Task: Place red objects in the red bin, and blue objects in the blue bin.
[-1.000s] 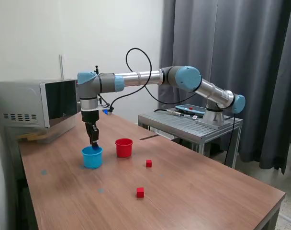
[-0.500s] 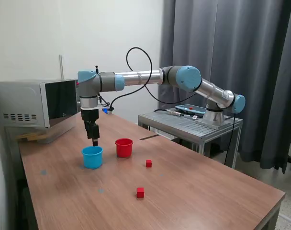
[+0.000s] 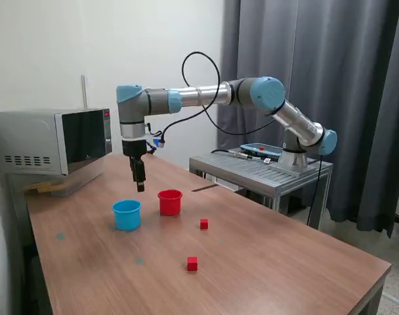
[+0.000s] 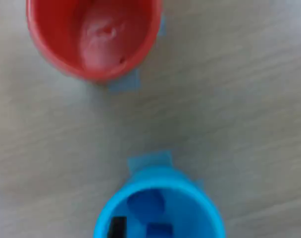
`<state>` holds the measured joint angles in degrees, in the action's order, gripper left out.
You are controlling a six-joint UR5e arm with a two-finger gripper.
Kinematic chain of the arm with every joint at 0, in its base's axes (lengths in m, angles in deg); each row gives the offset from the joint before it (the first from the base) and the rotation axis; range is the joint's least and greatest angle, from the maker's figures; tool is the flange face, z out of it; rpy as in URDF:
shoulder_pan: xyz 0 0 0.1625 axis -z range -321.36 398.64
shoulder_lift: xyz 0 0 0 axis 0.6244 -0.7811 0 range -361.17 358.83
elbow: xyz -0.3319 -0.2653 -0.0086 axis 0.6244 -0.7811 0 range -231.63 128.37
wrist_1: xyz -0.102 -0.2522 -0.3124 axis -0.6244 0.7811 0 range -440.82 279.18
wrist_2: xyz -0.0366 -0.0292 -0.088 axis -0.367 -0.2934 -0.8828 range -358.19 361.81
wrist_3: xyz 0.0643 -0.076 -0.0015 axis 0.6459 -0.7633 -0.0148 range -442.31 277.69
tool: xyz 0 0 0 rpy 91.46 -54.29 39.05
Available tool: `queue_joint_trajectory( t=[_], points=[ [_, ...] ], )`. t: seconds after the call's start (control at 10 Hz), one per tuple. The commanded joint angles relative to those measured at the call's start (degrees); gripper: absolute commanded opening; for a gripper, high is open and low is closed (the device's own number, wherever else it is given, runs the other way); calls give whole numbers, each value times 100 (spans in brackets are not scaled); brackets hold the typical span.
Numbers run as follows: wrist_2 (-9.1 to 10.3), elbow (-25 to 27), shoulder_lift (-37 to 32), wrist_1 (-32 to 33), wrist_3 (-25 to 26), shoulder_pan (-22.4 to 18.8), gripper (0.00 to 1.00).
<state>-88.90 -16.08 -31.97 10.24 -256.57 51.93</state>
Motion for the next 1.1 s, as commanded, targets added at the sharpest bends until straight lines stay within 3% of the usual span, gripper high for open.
queue_joint_trajectory(
  t=[0.0,0.2,0.5,0.7,1.0],
  points=[
    [10,756,-556,-27,303,-264,100],
    [1,969,-794,-27,602,-422,100],
    [1,1785,-1339,-18,937,-625,100],
    [-43,2391,-1655,43,1497,-661,100],
    [-25,3700,-2367,1138,1738,-661,100]
  ],
)
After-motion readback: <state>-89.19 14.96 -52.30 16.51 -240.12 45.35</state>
